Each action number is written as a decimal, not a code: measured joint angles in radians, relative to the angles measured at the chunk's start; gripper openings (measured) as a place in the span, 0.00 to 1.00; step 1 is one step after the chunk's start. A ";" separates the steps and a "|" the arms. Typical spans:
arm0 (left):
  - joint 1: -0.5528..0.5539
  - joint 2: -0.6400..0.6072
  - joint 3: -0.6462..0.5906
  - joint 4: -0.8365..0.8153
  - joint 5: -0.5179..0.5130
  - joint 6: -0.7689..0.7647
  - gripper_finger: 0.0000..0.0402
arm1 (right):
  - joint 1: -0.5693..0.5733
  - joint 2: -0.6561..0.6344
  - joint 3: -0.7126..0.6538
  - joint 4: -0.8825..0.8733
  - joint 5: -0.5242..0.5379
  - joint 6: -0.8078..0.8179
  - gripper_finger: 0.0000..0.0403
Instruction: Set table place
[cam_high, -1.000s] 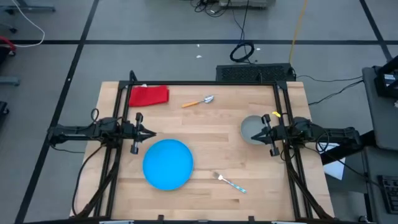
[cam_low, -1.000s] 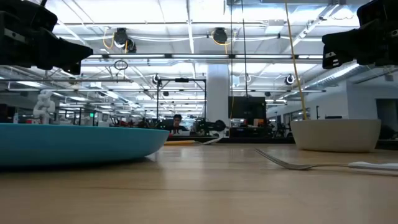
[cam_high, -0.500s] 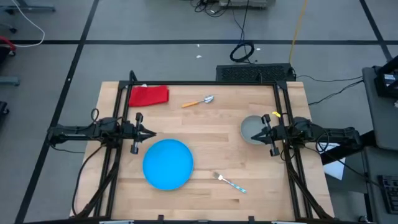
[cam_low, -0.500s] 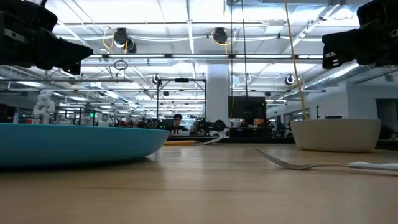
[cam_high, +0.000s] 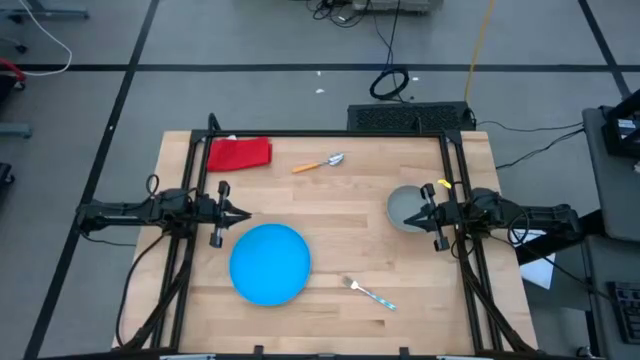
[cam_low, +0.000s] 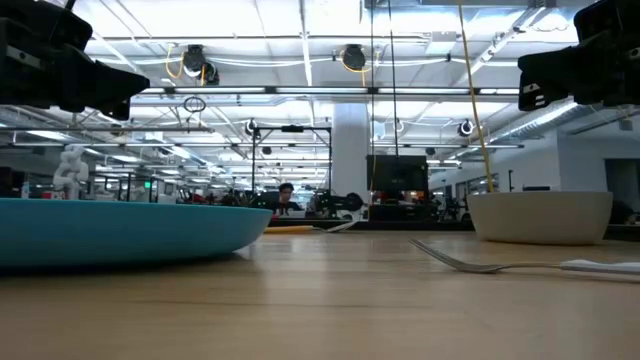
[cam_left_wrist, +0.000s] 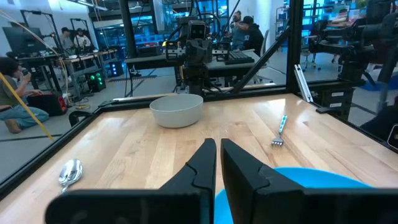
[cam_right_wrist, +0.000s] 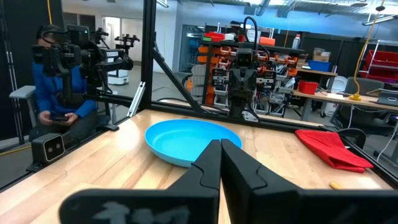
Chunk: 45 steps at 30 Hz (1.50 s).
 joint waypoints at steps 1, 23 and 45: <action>0.000 0.000 0.000 0.000 0.000 0.000 0.08 | 0.000 0.000 0.000 0.000 0.000 0.000 0.00; 0.000 0.000 0.000 0.000 0.000 0.000 0.08 | 0.000 0.000 0.000 0.000 0.000 0.000 0.00; 0.000 0.000 0.000 0.020 -0.061 0.013 0.08 | 0.000 0.000 0.000 0.000 0.000 0.000 0.00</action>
